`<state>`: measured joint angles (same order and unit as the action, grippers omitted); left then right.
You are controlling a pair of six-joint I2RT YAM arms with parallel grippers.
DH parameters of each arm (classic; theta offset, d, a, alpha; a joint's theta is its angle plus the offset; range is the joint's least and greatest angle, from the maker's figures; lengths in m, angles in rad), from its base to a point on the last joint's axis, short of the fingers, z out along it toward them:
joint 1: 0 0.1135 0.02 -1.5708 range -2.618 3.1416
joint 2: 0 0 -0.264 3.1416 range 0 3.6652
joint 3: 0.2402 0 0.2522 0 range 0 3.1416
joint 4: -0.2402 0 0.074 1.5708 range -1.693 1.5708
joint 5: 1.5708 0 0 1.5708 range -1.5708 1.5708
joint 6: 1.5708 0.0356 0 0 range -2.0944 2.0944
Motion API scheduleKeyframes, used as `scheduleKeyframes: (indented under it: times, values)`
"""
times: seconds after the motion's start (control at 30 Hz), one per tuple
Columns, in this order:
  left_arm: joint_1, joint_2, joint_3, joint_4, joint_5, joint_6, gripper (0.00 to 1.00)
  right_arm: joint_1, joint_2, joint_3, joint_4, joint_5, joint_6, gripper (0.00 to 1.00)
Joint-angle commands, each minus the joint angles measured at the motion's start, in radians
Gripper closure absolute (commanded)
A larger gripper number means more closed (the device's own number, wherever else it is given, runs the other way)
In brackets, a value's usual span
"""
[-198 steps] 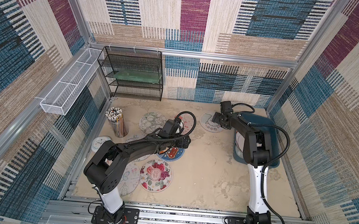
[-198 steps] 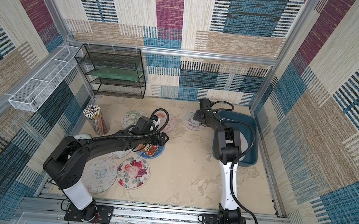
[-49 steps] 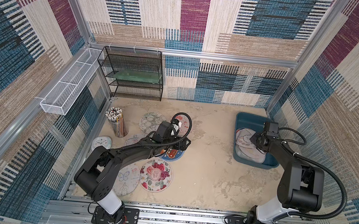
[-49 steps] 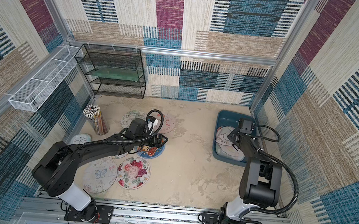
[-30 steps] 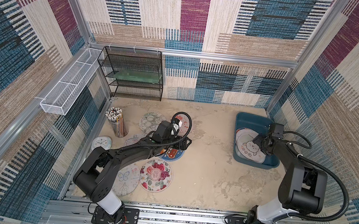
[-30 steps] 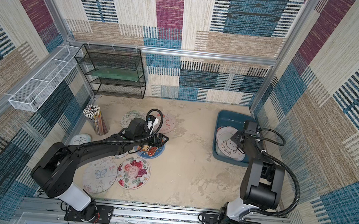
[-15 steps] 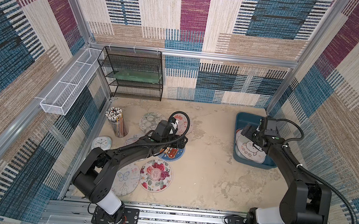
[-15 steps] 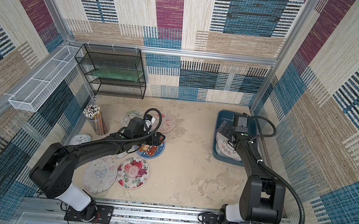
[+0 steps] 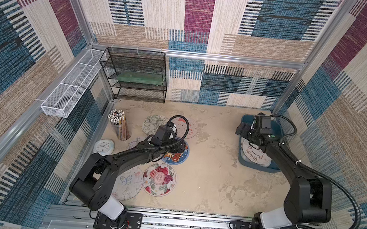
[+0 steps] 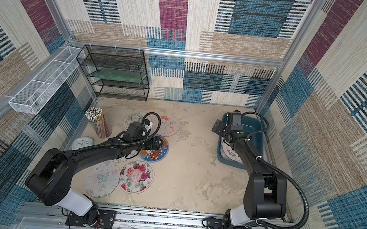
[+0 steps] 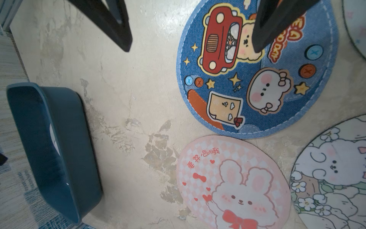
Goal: Put the coasters into the storage box
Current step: Move the storage box to the center of the board.
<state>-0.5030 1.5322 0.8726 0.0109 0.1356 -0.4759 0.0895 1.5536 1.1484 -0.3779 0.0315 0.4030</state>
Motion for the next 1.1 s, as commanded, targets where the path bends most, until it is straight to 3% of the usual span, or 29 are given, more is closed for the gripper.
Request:
scheduleKeyframes:
  times: [0.0, 0.2, 0.53, 1.07]
  values:
    - [0.010, -0.019, -0.015, 0.006, 0.002, -0.012, 0.06, 0.000, 0.057, 0.029, 0.066, -0.026, -0.012, 0.05]
    - [0.027, -0.072, -0.057, 0.024, 0.042, 0.013, 0.06, -0.007, 0.186, 0.092, 0.134, -0.049, -0.035, 0.05]
    - [0.046, -0.173, -0.129, 0.050, 0.058, 0.051, 0.06, 0.015, 0.415, 0.260, 0.093, -0.095, -0.082, 0.05]
    - [0.064, -0.179, -0.138, 0.042, 0.053, 0.047, 0.06, 0.182, 0.501, 0.352, 0.091, -0.140, -0.034, 0.05]
